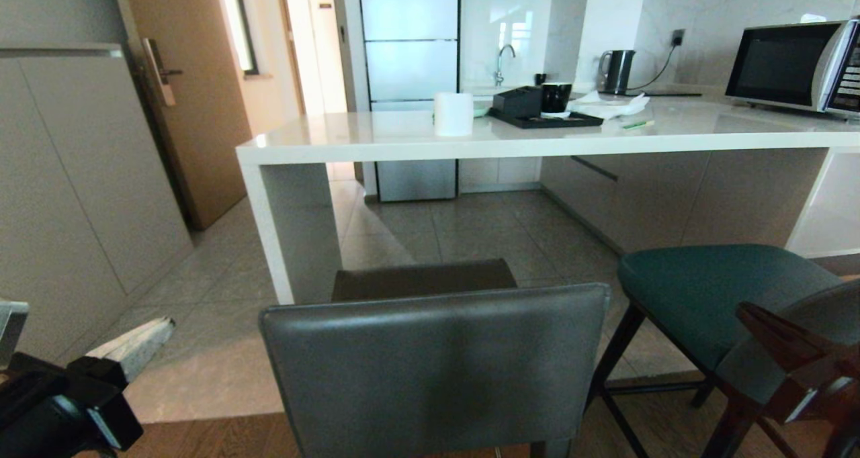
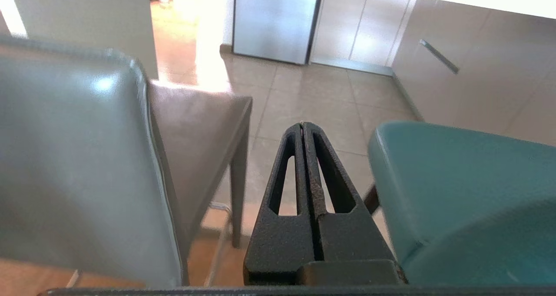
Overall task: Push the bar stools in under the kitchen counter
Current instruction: Push the blue chair back under the dining table
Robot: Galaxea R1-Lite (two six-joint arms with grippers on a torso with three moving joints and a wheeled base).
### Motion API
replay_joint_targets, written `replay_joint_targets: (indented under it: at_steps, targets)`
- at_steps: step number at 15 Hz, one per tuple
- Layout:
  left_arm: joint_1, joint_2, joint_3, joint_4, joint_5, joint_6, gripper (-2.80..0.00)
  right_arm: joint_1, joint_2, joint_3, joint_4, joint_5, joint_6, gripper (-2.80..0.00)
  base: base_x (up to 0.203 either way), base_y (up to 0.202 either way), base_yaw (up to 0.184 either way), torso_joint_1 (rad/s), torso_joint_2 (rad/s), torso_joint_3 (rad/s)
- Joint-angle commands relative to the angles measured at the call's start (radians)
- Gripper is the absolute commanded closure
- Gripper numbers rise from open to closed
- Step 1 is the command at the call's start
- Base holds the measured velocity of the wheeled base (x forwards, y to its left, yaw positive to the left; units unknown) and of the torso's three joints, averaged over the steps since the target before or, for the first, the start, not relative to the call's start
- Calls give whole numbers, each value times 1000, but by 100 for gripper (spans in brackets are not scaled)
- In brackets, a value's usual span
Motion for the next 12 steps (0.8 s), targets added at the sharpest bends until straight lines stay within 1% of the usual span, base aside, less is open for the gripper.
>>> replay_joint_targets:
  at_steps: [1,3,5,7,9,12]
  targets:
    - [14,-149,-16,100,0,-1,0,-1,-122,-14,68,0,-11,0,0,0,0,0,0,0]
    - [68,-216,-28,131,-2,-1,0,-16,-255,-63,248,-1,-23,0,0,0,0,0,0,0]
    - [91,-280,-43,210,-1,3,0,-48,-412,-138,500,6,-31,0,0,0,0,0,0,0]
    - [108,-308,-101,274,-5,6,0,-82,-521,-225,710,12,-36,0,0,0,0,0,0,0]
    - [130,-314,-153,288,-6,8,0,-127,-583,-273,781,11,-39,0,0,0,0,0,0,0]
    - [167,-386,-158,309,-6,29,0,-158,-716,-297,893,11,-55,0,0,0,0,0,0,0]
